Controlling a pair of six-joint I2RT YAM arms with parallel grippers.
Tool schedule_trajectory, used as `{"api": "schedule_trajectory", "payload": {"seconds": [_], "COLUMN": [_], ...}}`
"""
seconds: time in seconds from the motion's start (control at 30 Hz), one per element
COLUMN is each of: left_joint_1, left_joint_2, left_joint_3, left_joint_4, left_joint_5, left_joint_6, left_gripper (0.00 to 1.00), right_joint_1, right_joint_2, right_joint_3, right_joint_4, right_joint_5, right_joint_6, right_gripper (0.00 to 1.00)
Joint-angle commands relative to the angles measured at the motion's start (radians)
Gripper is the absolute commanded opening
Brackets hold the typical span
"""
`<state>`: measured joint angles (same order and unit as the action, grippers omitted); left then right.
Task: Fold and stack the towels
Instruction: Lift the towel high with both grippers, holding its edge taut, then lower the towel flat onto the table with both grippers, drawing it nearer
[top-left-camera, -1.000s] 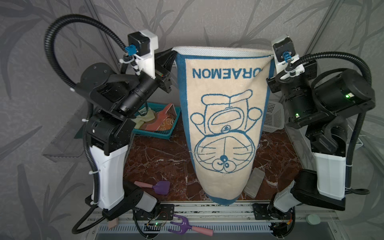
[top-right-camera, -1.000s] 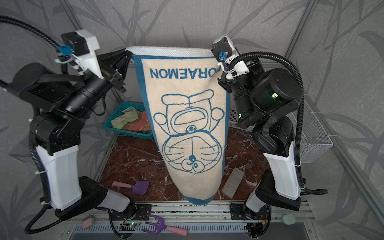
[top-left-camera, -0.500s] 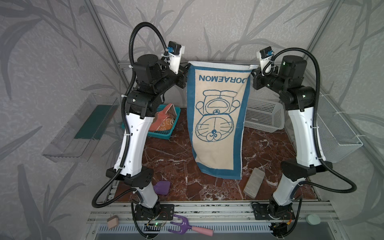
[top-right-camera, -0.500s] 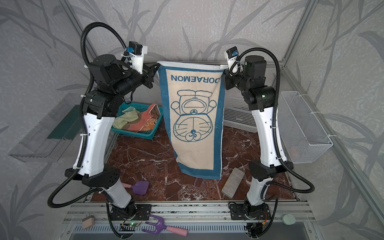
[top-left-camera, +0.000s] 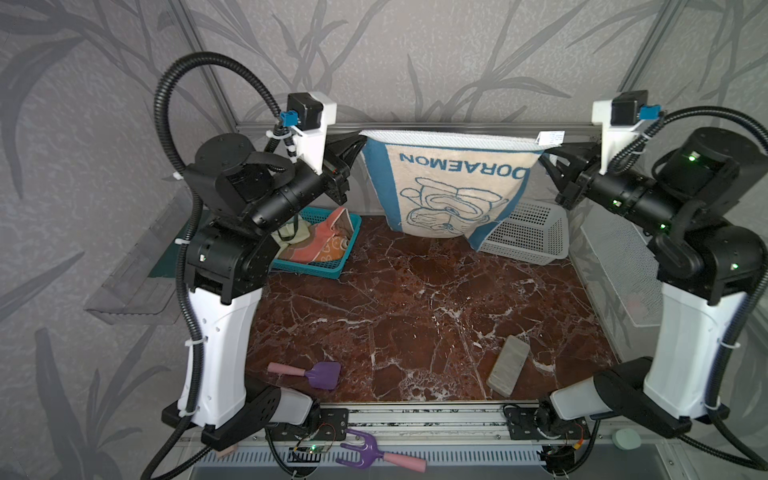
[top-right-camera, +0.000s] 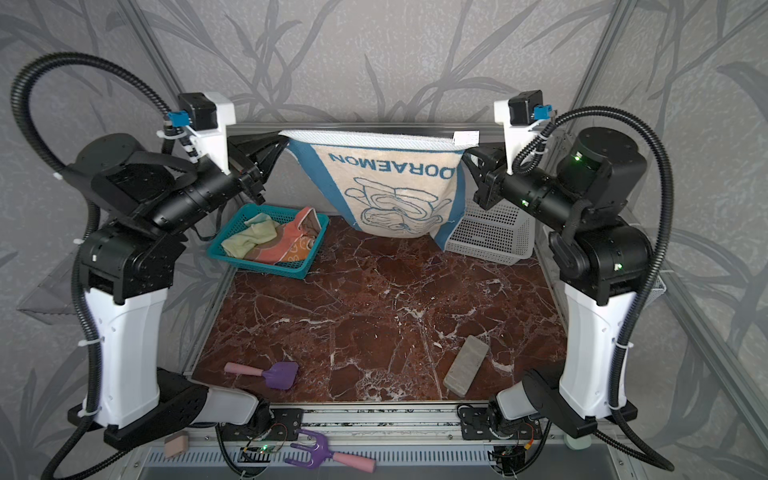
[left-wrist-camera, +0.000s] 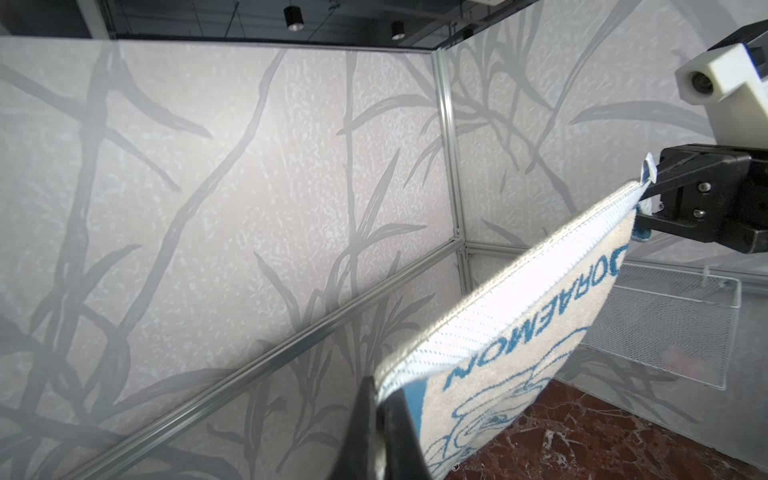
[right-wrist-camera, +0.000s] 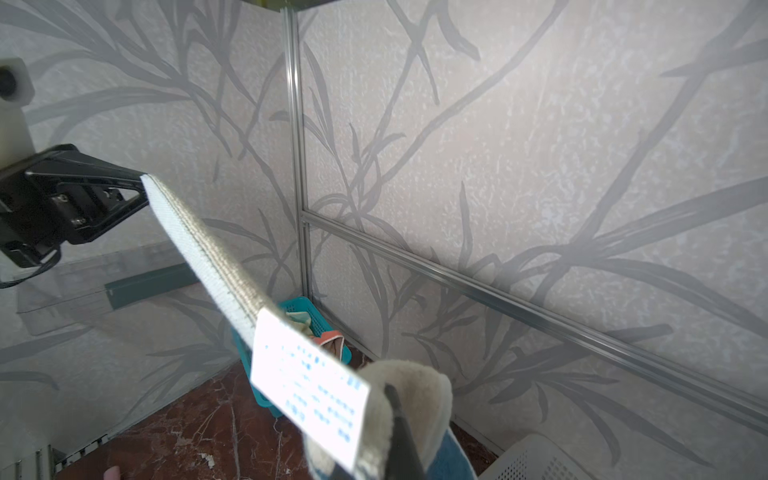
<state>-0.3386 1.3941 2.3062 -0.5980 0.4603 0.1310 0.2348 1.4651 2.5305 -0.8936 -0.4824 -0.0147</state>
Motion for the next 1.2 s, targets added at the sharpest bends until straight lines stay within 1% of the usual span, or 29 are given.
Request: {"api": "schedule_trajectory", "payload": {"seconds": [0.0,0.1,0.2,0.27,0.4,0.53,0.63,0.7,0.83,0.97,1.07,1.17], "left_joint_1": [0.049,0.049,0.049,0.049,0.049,0.049,0.052,0.067,0.14,0.2,0.228,0.245], "left_joint_2": [-0.072,-0.076,-0.057,-0.044,-0.027,0.021,0.07,0.114,0.216,0.308,0.385,0.47], "left_joint_3": [0.023,0.067,0.124,0.153,0.153,0.148,0.135,0.131,0.119,0.018,-0.049,-0.09], "left_joint_4": [0.071,0.071,0.045,0.018,-0.008,-0.052,-0.072,-0.08,-0.073,0.007,0.07,0.116], "left_joint_5": [-0.138,-0.102,-0.087,-0.105,-0.167,-0.289,-0.352,-0.372,-0.325,-0.272,-0.228,-0.202], "left_joint_6": [-0.032,-0.062,-0.077,-0.065,-0.021,0.054,0.101,0.113,0.083,0.039,0.011,-0.002], "left_gripper": [0.0,0.0,0.0,0.0,0.0,0.0,0.0,0.0,0.0,0.0,0.0,0.0], "right_joint_1": [-0.039,-0.04,-0.041,-0.04,-0.04,-0.039,-0.04,-0.04,-0.04,-0.04,-0.04,-0.04], "right_joint_2": [-0.059,-0.055,-0.063,-0.053,-0.023,0.029,0.101,0.156,0.302,0.455,0.574,0.705], "right_joint_3": [0.057,0.126,0.119,0.123,0.129,0.138,0.143,0.142,0.137,0.117,0.121,0.169], "right_joint_4": [0.011,-0.023,-0.016,-0.021,-0.035,-0.034,-0.039,-0.039,-0.038,-0.028,-0.016,-0.011], "right_joint_5": [0.099,0.103,0.107,0.115,0.139,0.174,0.182,0.185,0.239,0.286,0.304,0.307], "right_joint_6": [0.04,0.028,0.019,0.016,0.014,0.012,0.011,0.009,-0.009,-0.031,-0.04,-0.035], "right_gripper": [0.0,0.0,0.0,0.0,0.0,0.0,0.0,0.0,0.0,0.0,0.0,0.0]}}
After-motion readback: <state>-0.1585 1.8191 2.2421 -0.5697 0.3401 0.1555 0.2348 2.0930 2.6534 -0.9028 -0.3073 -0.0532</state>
